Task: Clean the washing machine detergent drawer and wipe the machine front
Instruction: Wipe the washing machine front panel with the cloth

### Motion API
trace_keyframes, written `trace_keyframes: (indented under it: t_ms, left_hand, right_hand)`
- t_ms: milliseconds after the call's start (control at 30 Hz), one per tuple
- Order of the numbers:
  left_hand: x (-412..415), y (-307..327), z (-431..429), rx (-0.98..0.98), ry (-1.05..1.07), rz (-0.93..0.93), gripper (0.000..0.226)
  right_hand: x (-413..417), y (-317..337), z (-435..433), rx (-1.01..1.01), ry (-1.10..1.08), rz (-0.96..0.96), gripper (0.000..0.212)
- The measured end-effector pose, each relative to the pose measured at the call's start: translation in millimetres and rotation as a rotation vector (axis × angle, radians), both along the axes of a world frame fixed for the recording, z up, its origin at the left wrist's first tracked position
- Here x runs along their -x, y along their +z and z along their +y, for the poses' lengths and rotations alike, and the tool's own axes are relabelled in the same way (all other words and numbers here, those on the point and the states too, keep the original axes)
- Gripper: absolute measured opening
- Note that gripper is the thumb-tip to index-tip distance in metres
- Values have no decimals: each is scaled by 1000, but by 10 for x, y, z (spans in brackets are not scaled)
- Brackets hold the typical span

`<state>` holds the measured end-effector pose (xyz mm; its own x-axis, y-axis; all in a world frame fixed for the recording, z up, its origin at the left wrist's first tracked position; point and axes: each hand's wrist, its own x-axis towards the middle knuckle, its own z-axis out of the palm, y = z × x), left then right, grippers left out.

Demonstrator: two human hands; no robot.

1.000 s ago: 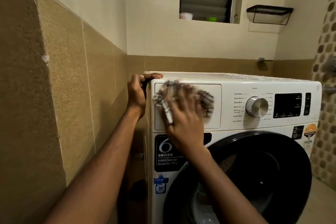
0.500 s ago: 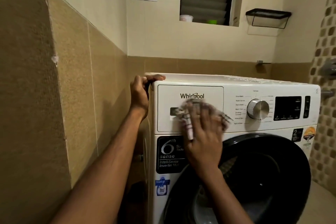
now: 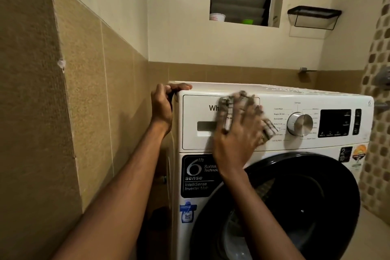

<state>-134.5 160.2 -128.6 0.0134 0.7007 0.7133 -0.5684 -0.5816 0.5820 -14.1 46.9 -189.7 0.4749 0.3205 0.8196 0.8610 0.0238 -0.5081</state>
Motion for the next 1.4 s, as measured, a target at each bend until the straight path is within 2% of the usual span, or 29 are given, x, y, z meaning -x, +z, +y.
trace_keyframes:
  t_ms: [100, 133, 167, 267, 300, 333, 367, 433, 467, 500, 533, 600, 633, 667, 700, 800, 833, 867, 900, 967, 1000, 1033, 1067, 1200, 1233, 1267, 1300, 1367, 1400]
  left_hand:
    - [0, 4, -2, 10, -18, 5, 50]
    - [1, 6, -7, 6, -19, 5, 49]
    - [4, 9, -13, 4, -13, 2, 49]
    - [9, 23, -35, -1, 9, 3, 48]
    - [6, 22, -42, -4, 9, 4, 49]
    - [6, 17, -44, -5, 12, 10, 49]
    - [13, 16, -53, -2, 14, 18, 50]
    - [31, 18, -63, 26, 10, 18, 51]
    - [34, 18, -59, 29, -1, 15, 51]
    - [33, 20, -59, 21, -10, 14, 51]
    - [33, 26, -64, 13, -11, 17, 51]
    - [30, 25, -67, 5, -8, 13, 51]
    - [24, 25, -76, 0, -9, 9, 51]
    - [24, 23, -79, -3, -10, 9, 51]
    - [25, 21, -78, 1, -14, 7, 50]
    - [40, 25, -58, 64, -50, -15, 46]
    - [38, 26, -54, 61, -54, -10, 46]
    - [37, 23, -56, 44, -36, 3, 47]
    - [33, 20, -64, 23, -10, 16, 48]
    - [33, 20, -91, -1, 18, 29, 50]
    - [37, 25, -100, -6, 19, 30, 50]
    - [37, 27, -97, -4, 14, 27, 50]
    - [39, 27, -89, 5, 9, 24, 50]
    - [28, 25, -61, 37, -48, 26, 49]
    - [26, 22, -64, 32, -37, 26, 49]
    - [26, 17, -67, 25, -16, 29, 50]
    - [26, 16, -69, 18, 4, 32, 50]
    - [27, 10, -82, 15, 27, 33, 51]
    - [28, 12, -87, 13, 33, 33, 51]
  right_hand:
    - [-117, 0, -5, 60, 41, -643, 59]
    - [-225, 26, -15, 58, 22, -714, 58]
    - [-307, 58, -5, 38, -13, -664, 57]
    - [-177, 198, 34, -28, -70, -201, 58]
    - [-37, 226, 61, -20, -63, -131, 58]
    - [95, 231, 77, -3, -46, -152, 59]
    - [179, 216, 85, 7, -17, -261, 58]
    - [110, 161, 68, 43, 50, -603, 56]
    - [-22, 157, 43, 52, 54, -709, 56]
    - [-154, 175, 24, 49, 36, -715, 56]
    - [-255, 213, 11, 41, 2, -609, 57]
    - [-297, 328, 2, 31, -21, -212, 59]
    - [-215, 376, 31, 33, -6, -81, 60]
    - [-92, 405, 51, 50, 3, -58, 60]
    - [35, 388, 63, 66, 6, -151, 60]
    - [65, 202, 65, 90, 55, -739, 57]
    - [-62, 174, 46, 102, 58, -828, 57]
    - [-203, 158, 31, 104, 38, -814, 57]
    - [-317, 166, 18, 85, -3, -705, 58]
    - [-384, 194, -12, 36, -64, -321, 58]
    - [-302, 194, 4, 27, -63, -177, 59]
    - [-174, 175, 23, 32, -51, -114, 61]
    - [-36, 117, 33, 43, -40, -148, 63]
    - [16, -200, -20, 103, 29, -844, 62]
    - [-110, -216, -45, 117, 21, -888, 62]
    - [-221, -218, -66, 124, -7, -806, 62]
    - [-297, -194, -75, 118, -30, -607, 63]
    - [-291, -124, -64, 63, -13, -79, 64]
    - [-193, -108, -50, 52, 2, 63, 65]
